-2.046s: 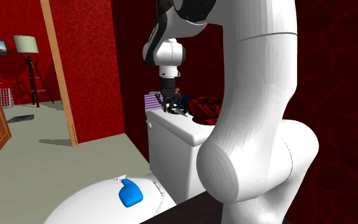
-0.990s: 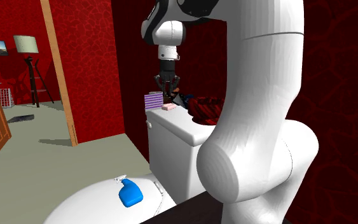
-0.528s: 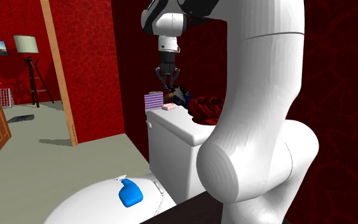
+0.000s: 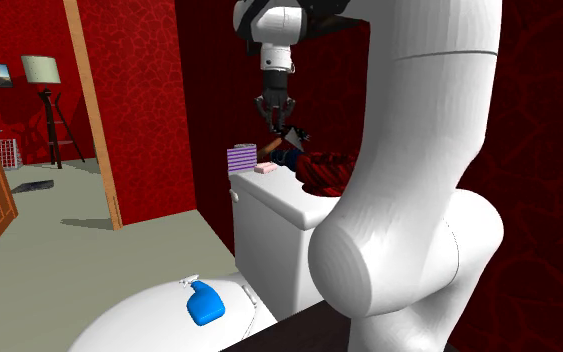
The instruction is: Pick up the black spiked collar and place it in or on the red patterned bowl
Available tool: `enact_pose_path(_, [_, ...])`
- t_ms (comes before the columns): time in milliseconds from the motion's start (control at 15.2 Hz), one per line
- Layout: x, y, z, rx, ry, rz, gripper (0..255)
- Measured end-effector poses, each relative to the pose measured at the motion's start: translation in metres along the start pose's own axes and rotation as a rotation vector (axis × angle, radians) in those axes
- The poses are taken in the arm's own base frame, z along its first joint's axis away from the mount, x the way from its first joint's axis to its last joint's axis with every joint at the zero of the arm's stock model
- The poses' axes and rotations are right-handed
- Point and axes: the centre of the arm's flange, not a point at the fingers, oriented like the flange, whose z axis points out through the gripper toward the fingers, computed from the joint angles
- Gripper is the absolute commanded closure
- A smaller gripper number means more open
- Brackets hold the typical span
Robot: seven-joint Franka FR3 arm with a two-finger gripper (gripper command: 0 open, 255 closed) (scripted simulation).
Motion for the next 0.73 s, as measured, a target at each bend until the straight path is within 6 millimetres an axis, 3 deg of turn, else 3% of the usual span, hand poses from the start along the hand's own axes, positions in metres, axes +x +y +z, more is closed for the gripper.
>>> enact_pose_path(462, [-0.066, 0.065, -0.008, 0.0, 0.001, 0.001, 255])
enact_pose_path(726, [-0.08, 0.082, 0.002, 0.001, 0.001, 0.0, 255])
